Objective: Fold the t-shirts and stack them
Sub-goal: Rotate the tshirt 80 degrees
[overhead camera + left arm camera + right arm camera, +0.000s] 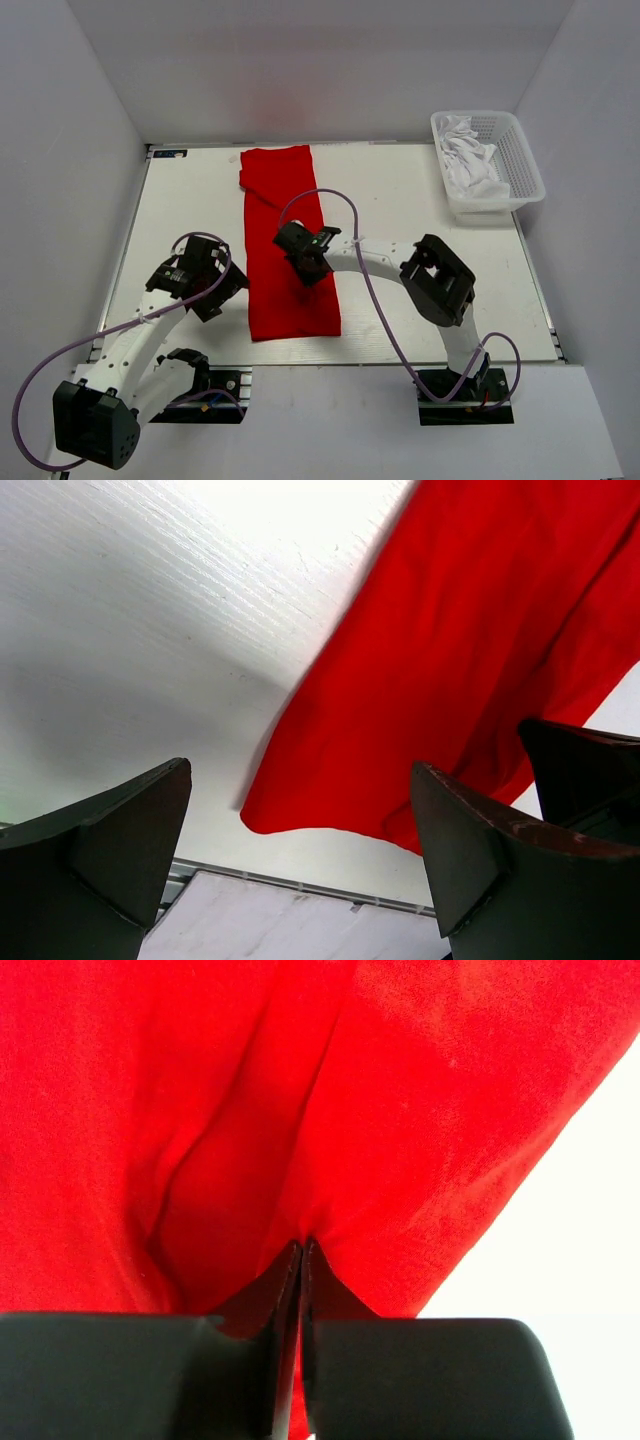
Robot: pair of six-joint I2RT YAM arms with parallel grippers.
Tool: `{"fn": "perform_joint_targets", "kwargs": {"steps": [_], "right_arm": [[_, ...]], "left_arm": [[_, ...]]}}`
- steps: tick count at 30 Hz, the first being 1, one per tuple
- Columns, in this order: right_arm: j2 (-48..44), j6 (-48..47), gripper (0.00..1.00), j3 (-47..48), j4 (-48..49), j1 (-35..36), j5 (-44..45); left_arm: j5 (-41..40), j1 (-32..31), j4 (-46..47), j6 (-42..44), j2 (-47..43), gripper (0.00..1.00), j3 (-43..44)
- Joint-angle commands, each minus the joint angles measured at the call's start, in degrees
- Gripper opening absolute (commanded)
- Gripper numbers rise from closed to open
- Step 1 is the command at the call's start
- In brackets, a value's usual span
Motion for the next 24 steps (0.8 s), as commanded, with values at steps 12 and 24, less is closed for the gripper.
{"fn": "perform_joint_targets", "kwargs": {"steps": [12,24], "right_arm": [[-5.33,0.23,0.00,-0.47,3.48,0.70,-4.09],[-12.47,0.66,0.00,-6.02,8.68,0.61,-8.94]], "left_arm": [[-1.00,-0.10,-0.24,1.63,-0.32,1.00,0.28],[0.23,-0.10,1.51,2.77,1.26,1.00,-0.77]]}}
